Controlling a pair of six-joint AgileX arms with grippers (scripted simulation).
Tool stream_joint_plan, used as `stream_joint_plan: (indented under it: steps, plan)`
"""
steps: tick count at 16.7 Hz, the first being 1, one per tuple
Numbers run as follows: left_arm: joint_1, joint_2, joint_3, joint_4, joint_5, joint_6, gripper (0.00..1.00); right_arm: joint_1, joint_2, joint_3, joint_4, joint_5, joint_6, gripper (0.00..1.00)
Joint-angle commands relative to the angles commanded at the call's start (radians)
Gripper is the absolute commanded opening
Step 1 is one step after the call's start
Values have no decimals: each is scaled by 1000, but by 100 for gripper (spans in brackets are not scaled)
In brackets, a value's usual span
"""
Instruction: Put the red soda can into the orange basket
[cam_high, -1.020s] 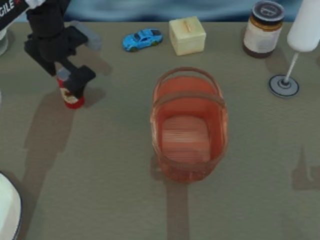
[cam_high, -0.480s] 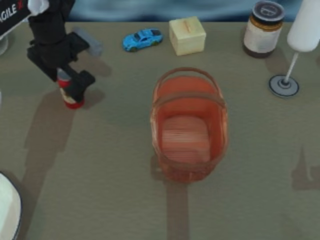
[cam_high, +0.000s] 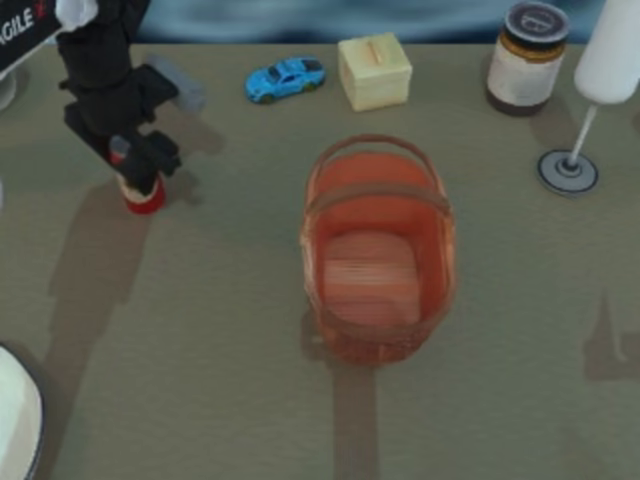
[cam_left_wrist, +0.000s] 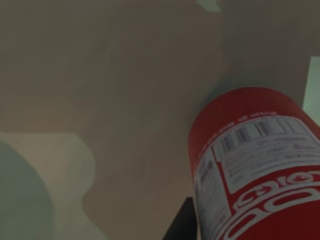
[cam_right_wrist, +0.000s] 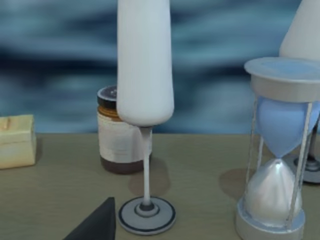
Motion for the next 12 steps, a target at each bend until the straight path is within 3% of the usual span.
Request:
stream_joint_plan:
  steps: [2,3,12]
  plan:
    - [0,0,0,0,0,0,2,0,0,0,0,0,0,100]
    - [0,0,0,0,0,0,0,0,0,0,0,0,0,100]
    - [0,0,0,0,0,2,0,0,0,0,0,0,0,100]
